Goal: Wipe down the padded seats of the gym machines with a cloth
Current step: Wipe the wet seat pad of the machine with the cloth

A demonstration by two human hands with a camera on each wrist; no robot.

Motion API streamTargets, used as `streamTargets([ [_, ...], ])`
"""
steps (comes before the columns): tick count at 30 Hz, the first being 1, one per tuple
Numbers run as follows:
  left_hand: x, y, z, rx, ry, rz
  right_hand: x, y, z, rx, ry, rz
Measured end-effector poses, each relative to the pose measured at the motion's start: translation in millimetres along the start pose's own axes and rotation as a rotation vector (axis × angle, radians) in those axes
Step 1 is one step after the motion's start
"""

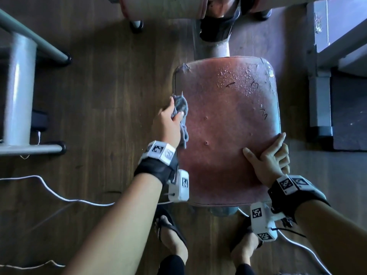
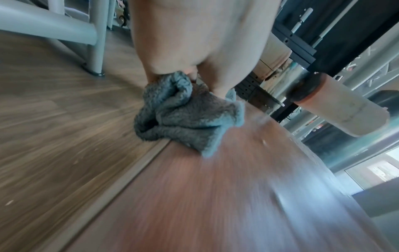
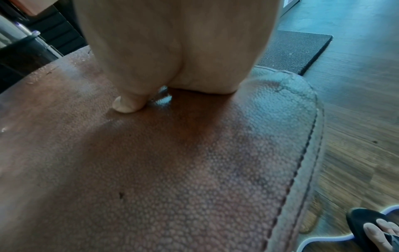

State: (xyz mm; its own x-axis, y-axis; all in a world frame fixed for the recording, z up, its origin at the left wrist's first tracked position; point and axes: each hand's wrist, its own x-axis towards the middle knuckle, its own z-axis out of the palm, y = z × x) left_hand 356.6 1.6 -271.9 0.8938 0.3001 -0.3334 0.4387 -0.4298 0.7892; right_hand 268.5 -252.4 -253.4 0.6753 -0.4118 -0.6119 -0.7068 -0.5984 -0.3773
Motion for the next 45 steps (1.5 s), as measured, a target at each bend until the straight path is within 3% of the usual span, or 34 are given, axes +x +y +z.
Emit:
streamTargets([
  [3,26,3,-2,0.029,-0.029,0.008,0,-1,-1,0.008,-0.007,0.005],
  [10,-6,-6,0,0.031,0.001,0.026,0,-1,-1,0.019,-0.015,0.0],
  [18,13,-3,0,0.036,-0.01,0.009,2,1,0,0.02,-0.02,0.005],
  [26,-39,-17,-3,0.116,-0.006,0.055,7,9,4,0.039,-0.028,-0.002],
  [36,99,49,11,0.048,-0.067,0.065,10,14,8,0.052,-0.022,-0.02],
  [45,59,33,7,0.212,-0.022,0.115,11,16,9,0.074,-0.013,-0.049],
])
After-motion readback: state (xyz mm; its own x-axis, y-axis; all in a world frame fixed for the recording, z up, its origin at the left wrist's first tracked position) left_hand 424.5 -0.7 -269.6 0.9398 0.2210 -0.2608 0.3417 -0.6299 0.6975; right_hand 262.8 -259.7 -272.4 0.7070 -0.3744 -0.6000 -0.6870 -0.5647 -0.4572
